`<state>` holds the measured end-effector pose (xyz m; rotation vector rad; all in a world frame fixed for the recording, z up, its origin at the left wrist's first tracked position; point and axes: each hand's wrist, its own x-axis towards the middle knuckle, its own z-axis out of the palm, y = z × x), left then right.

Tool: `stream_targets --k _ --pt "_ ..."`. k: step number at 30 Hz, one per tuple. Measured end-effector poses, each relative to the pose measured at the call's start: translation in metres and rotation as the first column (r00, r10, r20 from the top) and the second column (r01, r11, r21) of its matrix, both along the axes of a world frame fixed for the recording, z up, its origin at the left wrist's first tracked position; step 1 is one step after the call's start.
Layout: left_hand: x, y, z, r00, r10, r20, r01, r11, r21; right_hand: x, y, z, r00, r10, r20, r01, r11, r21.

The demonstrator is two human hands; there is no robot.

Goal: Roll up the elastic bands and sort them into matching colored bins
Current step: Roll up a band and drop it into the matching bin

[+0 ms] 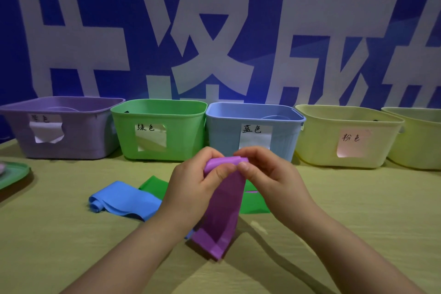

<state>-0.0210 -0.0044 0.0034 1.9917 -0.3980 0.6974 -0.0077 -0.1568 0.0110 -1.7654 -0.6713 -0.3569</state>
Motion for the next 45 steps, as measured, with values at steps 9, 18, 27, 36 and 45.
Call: stream_targets --k 9,18,27,36,45 --pt "-0.0083 -0.0037 0.0022 0.994 0.008 0.106 -0.019 0.995 0.097 0.0003 0.0014 0.0039 0.992 0.006 -0.124 0.008 0.994 0.109" --pt "-0.0053 -0.0001 0.0015 0.994 0.053 0.097 -0.054 0.999 0.007 -0.0008 0.0018 0.0029 0.987 0.054 -0.150 -0.036 0.992 0.117" --pt "-0.0013 -0.0003 0.0022 0.999 0.013 -0.053 -0.016 0.998 -0.063 -0.0006 0.0037 0.0002 0.986 0.046 -0.159 -0.038 0.998 0.051" --pt "-0.0035 -0.0003 0.0010 1.000 -0.002 -0.020 0.002 1.000 -0.012 0.0029 -0.0013 0.0009 0.975 0.051 -0.215 -0.038 0.997 0.064" --pt "-0.0025 -0.0005 -0.0006 1.000 0.013 -0.026 -0.014 1.000 -0.014 0.0016 0.0006 0.0005 0.987 0.034 -0.157 -0.023 0.997 0.067"
